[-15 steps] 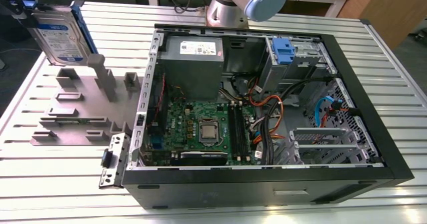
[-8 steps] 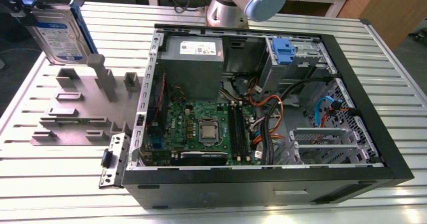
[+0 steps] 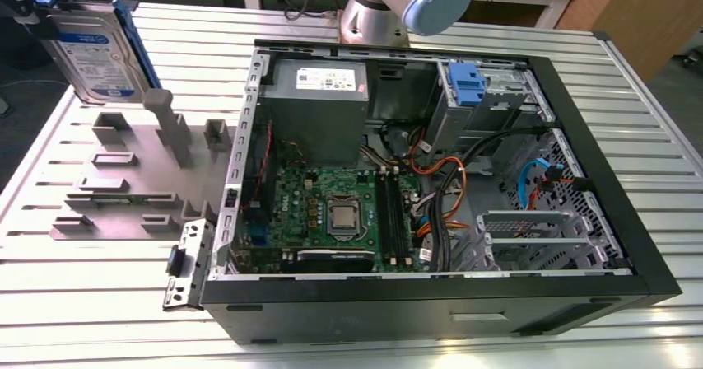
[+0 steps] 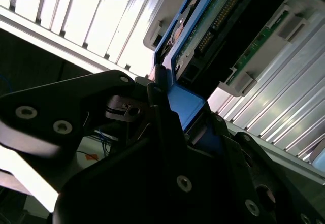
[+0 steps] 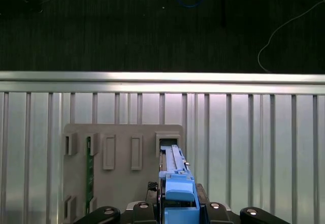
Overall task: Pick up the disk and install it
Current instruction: 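Pick up the disk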
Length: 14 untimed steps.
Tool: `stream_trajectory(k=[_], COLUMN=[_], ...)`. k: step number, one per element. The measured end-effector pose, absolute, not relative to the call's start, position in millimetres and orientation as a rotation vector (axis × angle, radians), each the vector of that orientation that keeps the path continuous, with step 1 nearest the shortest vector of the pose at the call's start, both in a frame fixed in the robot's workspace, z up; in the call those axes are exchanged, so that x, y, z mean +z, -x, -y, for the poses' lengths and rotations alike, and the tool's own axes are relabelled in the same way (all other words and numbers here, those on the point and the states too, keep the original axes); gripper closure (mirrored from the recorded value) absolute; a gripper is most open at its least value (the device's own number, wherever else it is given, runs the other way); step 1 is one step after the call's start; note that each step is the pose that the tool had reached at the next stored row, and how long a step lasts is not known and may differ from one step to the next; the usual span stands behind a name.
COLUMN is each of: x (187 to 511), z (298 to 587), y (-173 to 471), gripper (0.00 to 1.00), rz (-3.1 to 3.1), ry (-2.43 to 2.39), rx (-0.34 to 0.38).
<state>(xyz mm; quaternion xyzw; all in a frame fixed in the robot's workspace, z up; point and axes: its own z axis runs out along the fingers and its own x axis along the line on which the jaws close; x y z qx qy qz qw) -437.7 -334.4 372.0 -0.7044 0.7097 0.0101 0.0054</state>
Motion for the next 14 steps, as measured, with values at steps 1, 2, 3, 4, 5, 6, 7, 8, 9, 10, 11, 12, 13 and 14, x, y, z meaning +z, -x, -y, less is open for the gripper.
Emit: stream_trajectory(k=[1,2,3,4,5,6,7,8,9,10,11,12,13,14], x=[372.8,373.4,373.8,374.1,374.4,374.9,375.6,376.1,376.6,377.0,377.2,377.4,377.8,377.9], z=[334.4,334.4,334.4,334.4,334.4,334.4,334.4,334.4,334.4,334.4,334.4,334.4,334.4,334.4], y=[437.7,437.8,437.8,437.8,437.7,437.7,437.8,437.7,437.7,437.8,437.7,437.7,437.7,437.7], gripper=[0.64,0.64,0.64,0.64,0.64,0.64,0.64,0.64,0.64,0.64,0.64,0.64,0.64,0.64], rz=[-2.222,-2.222,-2.222,-2.222,-2.222,-2.222,-2.222,-2.222,-2.222,-2.222,-2.222,-2.222,-2.222,-2.222], ry=[2.205,2.205,2.205,2.205,2.205,2.205,2.205,2.205,2.205,2.205,2.205,2.205,2.205,2.205], rx=[0.032,0.032,0.032,0.031,0.031,0.032,0.032,0.032,0.032,0.031,0.031,0.031,0.032,0.032])
